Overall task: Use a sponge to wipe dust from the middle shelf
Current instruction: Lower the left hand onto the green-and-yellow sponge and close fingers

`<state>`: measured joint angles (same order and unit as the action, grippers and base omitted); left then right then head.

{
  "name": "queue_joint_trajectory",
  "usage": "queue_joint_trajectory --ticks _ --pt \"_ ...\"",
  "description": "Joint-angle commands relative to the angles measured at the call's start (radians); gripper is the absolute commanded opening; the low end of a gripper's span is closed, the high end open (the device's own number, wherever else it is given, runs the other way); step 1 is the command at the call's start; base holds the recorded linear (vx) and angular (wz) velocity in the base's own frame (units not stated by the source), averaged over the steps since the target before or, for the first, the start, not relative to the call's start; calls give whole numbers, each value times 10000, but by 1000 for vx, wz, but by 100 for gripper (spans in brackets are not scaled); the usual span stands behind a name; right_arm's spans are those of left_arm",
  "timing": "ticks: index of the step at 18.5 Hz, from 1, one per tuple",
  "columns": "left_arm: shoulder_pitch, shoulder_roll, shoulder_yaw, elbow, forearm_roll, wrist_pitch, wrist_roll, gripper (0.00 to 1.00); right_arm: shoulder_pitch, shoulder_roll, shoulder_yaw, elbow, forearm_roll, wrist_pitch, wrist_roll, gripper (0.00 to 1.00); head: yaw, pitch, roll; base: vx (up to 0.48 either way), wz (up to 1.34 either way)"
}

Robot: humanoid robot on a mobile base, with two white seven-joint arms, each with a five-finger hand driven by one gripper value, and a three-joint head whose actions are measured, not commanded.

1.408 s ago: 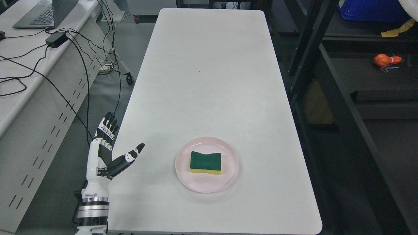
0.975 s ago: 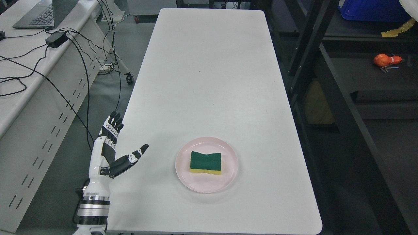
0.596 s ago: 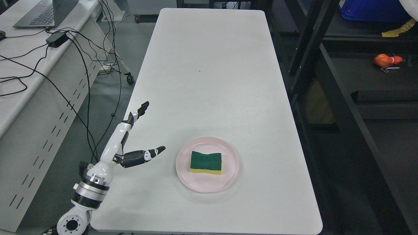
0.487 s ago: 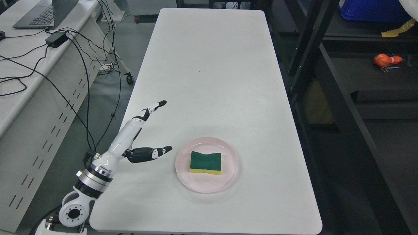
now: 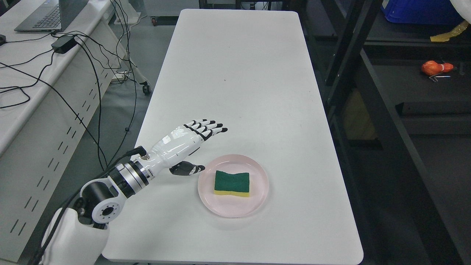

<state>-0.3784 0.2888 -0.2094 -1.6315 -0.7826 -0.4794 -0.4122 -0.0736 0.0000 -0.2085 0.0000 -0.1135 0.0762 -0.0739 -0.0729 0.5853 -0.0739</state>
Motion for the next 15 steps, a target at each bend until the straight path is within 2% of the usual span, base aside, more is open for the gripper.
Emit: queue_joint_trajectory --ticks 1,3,9,11,15 --pt "-680 364 -2538 500 -841 -619 -416 96 0 -175 -2 -175 0 5 3 100 0 0 0 0 0" --pt "-603 333 -2462 500 -825 -1095 -1198 96 0 -175 -2 -175 0 5 3 100 0 0 0 0 0" --pt "-649 394 -2248 500 -902 -1128 -1415 96 0 -175 -2 -175 0 5 3 100 0 0 0 0 0" --pt "-649 379 -2018 545 -902 -1112 -1691 92 0 -175 -2 -175 0 5 3 100 0 0 0 0 0" --pt "-833 394 -1802 1021 -887 -1158 -1723 78 0 -175 -2 -175 0 5 3 100 0 0 0 0 0"
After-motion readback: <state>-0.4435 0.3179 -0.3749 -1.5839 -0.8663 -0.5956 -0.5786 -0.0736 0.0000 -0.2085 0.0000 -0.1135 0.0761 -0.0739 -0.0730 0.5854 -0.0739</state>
